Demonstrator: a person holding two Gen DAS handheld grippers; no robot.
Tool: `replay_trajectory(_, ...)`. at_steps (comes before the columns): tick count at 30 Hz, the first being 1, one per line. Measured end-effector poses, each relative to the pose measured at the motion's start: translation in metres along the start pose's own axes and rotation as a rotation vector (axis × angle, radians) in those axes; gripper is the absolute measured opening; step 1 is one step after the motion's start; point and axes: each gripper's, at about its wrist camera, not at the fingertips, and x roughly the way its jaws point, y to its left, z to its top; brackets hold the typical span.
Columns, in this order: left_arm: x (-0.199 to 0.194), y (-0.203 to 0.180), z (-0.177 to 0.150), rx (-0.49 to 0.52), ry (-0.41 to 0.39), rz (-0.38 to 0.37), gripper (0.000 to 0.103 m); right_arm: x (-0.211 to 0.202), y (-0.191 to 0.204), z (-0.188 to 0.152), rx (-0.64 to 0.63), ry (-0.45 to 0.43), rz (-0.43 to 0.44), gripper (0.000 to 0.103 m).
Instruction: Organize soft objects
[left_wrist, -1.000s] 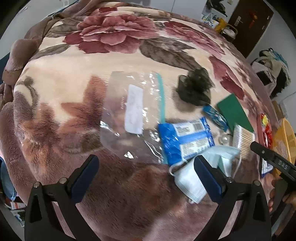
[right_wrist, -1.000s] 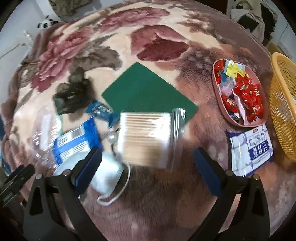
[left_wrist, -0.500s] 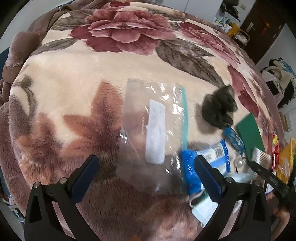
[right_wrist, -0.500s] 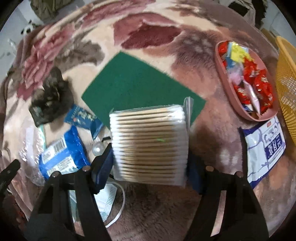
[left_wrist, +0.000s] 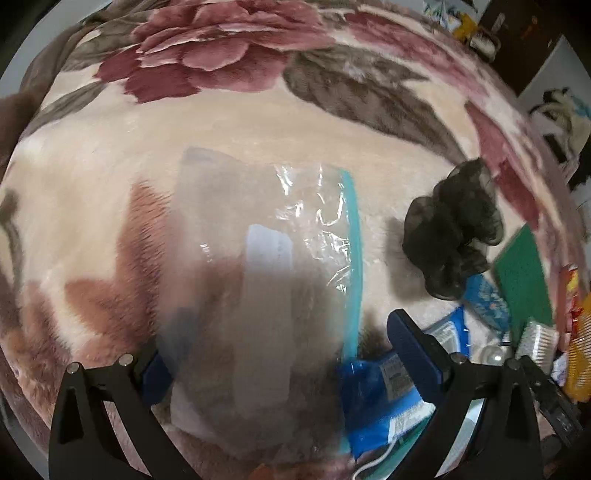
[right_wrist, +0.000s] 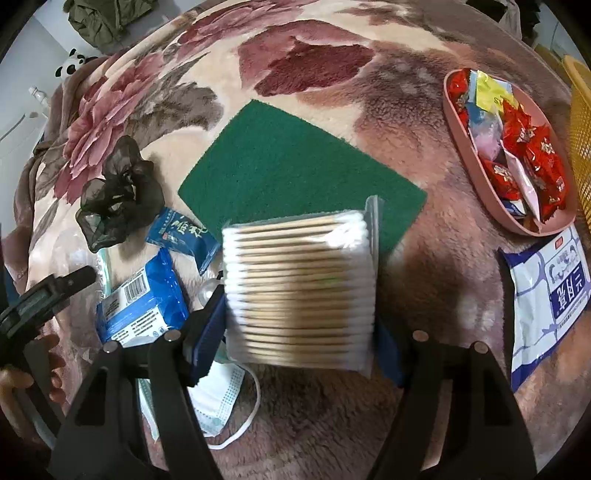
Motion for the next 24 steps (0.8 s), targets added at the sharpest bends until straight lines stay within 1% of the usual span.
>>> replay_trajectory(3,0.011,-0.009,0.002,0.028,0.028,0.043,0.103,0.003,0.001,0.001,-0.006,0.001,-0.002,0.073)
replay_trajectory(5,0.018,-0.012,0.001,0.043,0.041,0.094,0.103,0.004,0.001,0.001,-0.008,0.003,-0.002,0.073)
replay_trajectory(6,0.019,-0.011,0.001,0.041,0.039,0.119,0.103,0.005,0.001,0.001,-0.008,0.003,-0.001,0.073)
replay_trajectory(7,0.020,-0.009,0.000,0.032,0.034,0.129,0.103,0.005,0.001,0.001,-0.008,0.003,0.000,0.073)
replay_trajectory(8,0.019,-0.002,-0.002,0.004,0.028,0.126,0.102,0.005,0.001,0.001,-0.008,0.003,0.000,0.073)
replay_trajectory(9,0.019,0.006,-0.003,-0.037,0.025,0.098,0.095,0.005,0.001,0.001,-0.009,0.002,-0.001,0.073)
replay_trajectory(10,0.018,0.014,-0.004,-0.071,0.025,0.069,0.090,0.004,0.001,0.001,-0.009,0.001,-0.002,0.073)
replay_trajectory(11,0.017,0.021,-0.005,-0.106,0.027,0.045,0.082,0.005,0.001,0.000,-0.008,0.001,-0.003,0.073)
replay_trajectory(12,0.015,0.028,-0.006,-0.130,0.028,0.030,0.066,0.006,0.001,0.000,-0.009,0.000,-0.004,0.073)
replay_trajectory(14,0.011,0.032,-0.007,-0.121,0.018,0.022,0.031,0.005,0.000,0.001,-0.009,0.000,-0.002,0.073)
replay_trajectory(16,0.007,0.031,-0.007,-0.100,0.013,0.019,0.025,0.005,0.001,0.000,-0.013,-0.003,-0.003,0.071)
replay_trajectory(17,0.002,0.030,-0.008,-0.095,-0.002,0.007,0.019,0.004,0.001,0.000,-0.018,-0.005,-0.003,0.071)
replay_trajectory(19,-0.006,0.026,-0.012,-0.078,-0.026,0.003,0.018,-0.001,0.002,-0.001,-0.025,-0.011,0.002,0.071)
replay_trajectory(20,-0.011,0.025,-0.015,-0.076,-0.034,-0.007,0.015,-0.003,0.003,-0.001,-0.029,-0.015,0.004,0.071)
replay_trajectory(24,-0.029,0.023,-0.019,-0.068,-0.066,-0.022,0.014,-0.016,0.008,-0.002,-0.038,-0.044,0.021,0.071)
